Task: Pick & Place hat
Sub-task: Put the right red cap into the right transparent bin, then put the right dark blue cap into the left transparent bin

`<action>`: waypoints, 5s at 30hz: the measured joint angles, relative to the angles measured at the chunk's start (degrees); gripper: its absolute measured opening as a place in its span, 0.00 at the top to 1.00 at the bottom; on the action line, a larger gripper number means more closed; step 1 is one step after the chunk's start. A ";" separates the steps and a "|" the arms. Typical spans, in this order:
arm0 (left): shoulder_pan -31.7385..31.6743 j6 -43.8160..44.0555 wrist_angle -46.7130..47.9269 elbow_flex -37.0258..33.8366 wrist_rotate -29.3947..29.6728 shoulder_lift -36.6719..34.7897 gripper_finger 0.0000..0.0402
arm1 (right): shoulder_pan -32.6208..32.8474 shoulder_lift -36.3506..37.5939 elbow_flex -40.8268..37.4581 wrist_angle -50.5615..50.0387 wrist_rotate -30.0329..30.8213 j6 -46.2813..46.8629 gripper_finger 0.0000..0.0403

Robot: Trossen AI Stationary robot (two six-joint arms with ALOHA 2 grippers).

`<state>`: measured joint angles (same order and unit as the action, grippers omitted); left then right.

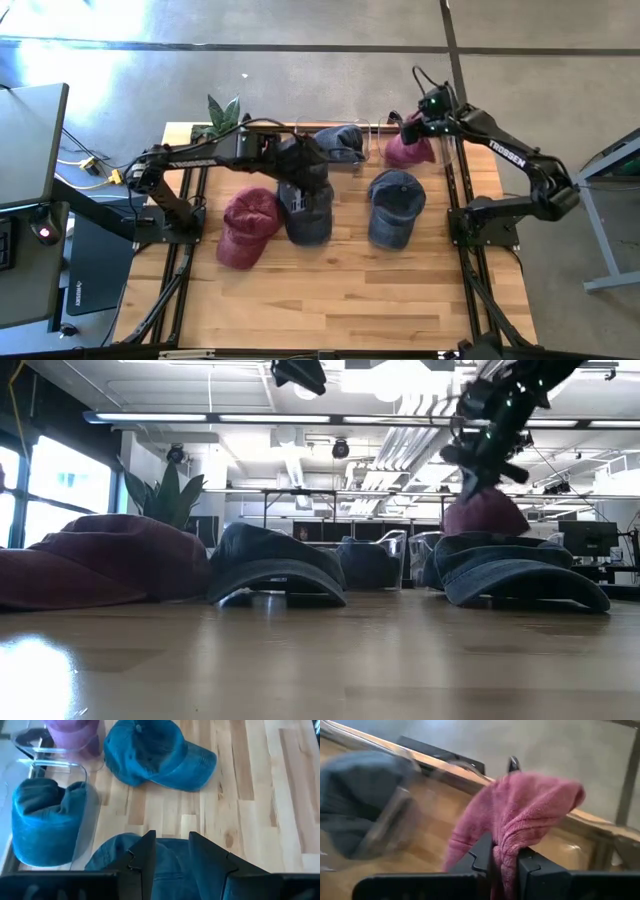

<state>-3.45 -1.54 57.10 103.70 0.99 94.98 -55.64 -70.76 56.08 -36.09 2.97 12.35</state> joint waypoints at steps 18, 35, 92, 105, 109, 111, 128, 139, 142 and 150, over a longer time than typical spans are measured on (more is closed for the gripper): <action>-1.85 2.78 -7.12 -0.02 -1.48 0.00 0.72 | -5.22 0.00 -3.84 -1.98 -0.58 -2.37 0.67; -1.85 3.32 -9.08 -0.02 -1.46 0.00 0.72 | -2.03 0.02 15.10 -24.92 -5.21 -7.26 0.78; -1.79 10.40 -15.82 -0.04 -4.94 0.04 0.72 | -9.20 -23.81 25.20 -30.41 2.43 -17.21 1.00; -1.79 10.42 -15.26 -0.04 -5.43 0.04 0.72 | -6.11 -23.68 15.88 -22.14 10.59 -16.85 1.00; -1.79 9.70 -14.85 -0.04 -5.48 0.04 0.72 | -4.28 -16.77 18.18 -22.13 10.63 -13.92 1.00; -1.79 9.27 -14.05 -0.04 -5.52 0.04 0.72 | -2.23 -12.55 18.14 -22.17 8.20 -11.66 1.00; -1.79 5.83 -0.98 -0.04 -2.99 0.04 0.72 | 29.11 -0.35 12.09 -34.12 -9.42 -18.01 0.70; -1.79 4.31 0.49 -0.04 -3.14 0.04 0.72 | 38.83 -0.42 -10.67 -18.16 12.61 -16.36 0.30; -1.79 3.32 0.50 -0.04 -3.89 0.04 0.72 | 39.33 -0.58 -12.98 -15.16 14.36 -16.37 0.32; -1.79 1.85 -0.33 -0.04 -4.18 0.04 0.72 | 37.75 -1.31 -14.52 -6.43 11.68 -19.21 0.51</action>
<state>-5.23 0.31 56.77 103.66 -3.19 95.02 -17.89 -72.07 41.56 -42.52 14.65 -6.86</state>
